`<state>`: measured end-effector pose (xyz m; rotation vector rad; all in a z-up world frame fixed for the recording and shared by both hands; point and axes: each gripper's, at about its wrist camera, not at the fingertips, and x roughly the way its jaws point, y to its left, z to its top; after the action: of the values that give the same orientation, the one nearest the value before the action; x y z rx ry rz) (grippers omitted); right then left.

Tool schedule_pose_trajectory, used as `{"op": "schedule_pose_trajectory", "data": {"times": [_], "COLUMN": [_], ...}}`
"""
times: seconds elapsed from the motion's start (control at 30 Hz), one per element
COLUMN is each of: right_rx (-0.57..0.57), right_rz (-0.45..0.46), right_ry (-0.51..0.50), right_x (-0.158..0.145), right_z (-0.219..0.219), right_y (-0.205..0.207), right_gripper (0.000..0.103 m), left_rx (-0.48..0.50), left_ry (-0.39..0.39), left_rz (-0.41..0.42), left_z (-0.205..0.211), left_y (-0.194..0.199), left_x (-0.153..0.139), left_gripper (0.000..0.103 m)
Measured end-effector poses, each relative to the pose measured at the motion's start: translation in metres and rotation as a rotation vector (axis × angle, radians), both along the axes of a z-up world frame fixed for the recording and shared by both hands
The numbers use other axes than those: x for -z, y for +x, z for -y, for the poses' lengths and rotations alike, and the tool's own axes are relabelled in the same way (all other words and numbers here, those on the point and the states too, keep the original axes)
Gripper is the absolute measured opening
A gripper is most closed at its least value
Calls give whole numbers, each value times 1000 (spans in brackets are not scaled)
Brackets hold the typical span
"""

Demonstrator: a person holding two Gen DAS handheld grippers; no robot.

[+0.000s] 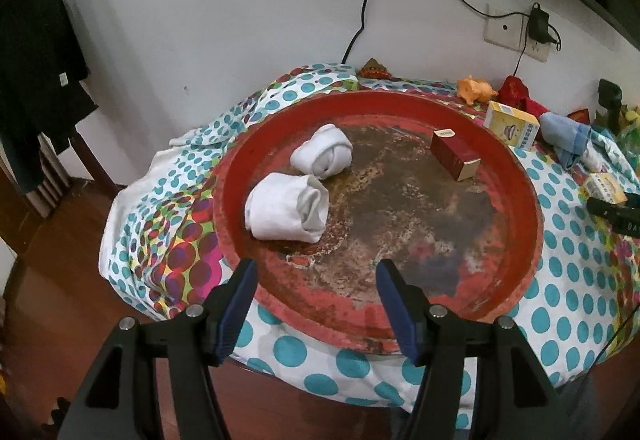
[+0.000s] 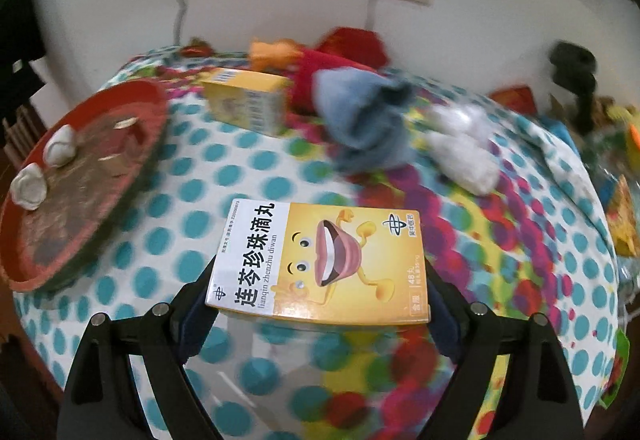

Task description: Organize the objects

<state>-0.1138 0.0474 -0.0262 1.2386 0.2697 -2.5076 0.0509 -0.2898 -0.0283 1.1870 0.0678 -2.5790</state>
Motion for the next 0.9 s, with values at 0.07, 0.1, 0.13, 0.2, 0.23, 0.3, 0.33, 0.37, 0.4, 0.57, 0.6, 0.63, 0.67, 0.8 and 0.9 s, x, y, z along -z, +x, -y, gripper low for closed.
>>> {"op": "schedule_pose_trajectory", "data": {"times": [0.07, 0.1, 0.13, 0.2, 0.23, 0.3, 0.33, 0.37, 0.4, 0.57, 0.6, 0.63, 0.67, 0.8, 0.9], "right_rx": [-37, -53, -70, -105, -124, -158, -178, -193, -211, -281, -294, -310, -322, -365, -383], "right_rz": [-6, -11, -14, -23, -28, -29, -33, -35, -35, -22, -21, -19, -19, -9, 4], "right_ry": [2, -3, -8, -12, -15, -14, -15, -16, -13, -22, -19, -12, -5, 15, 30], "right_x": [-5, -8, -10, -15, -18, -23, -25, -27, -28, -26, -24, -22, -20, -13, -7], "right_z": [18, 25, 34, 53, 65, 81, 93, 99, 108, 150, 158, 166, 173, 199, 216], "right_y": [6, 9, 12, 17, 19, 24, 26, 29, 31, 39, 41, 43, 44, 47, 46], "right_gripper": [87, 87, 87, 87, 87, 87, 87, 87, 87, 87, 87, 87, 87, 87, 87], "left_rx": [-16, -24, -35, -46, -49, -55, -60, -61, -60, -67, -70, -72, -80, -92, -97], "left_ry": [12, 15, 14, 13, 17, 17, 14, 15, 18, 26, 24, 22, 22, 40, 43], "left_rz": [1, -2, -6, -6, -9, -14, -11, -10, -12, -19, -17, -18, -20, -26, -21], "left_z": [4, 7, 9, 13, 15, 18, 19, 20, 21, 26, 27, 28, 30, 36, 38], "left_y": [0, 1, 1, 2, 3, 3, 4, 4, 4, 7, 7, 7, 8, 9, 9], "left_x": [1, 1, 0, 0, -1, -2, -2, -2, -3, -5, -5, -5, -6, -7, -5], "left_gripper": [63, 63, 63, 63, 63, 63, 63, 63, 63, 63, 63, 63, 63, 63, 63]}}
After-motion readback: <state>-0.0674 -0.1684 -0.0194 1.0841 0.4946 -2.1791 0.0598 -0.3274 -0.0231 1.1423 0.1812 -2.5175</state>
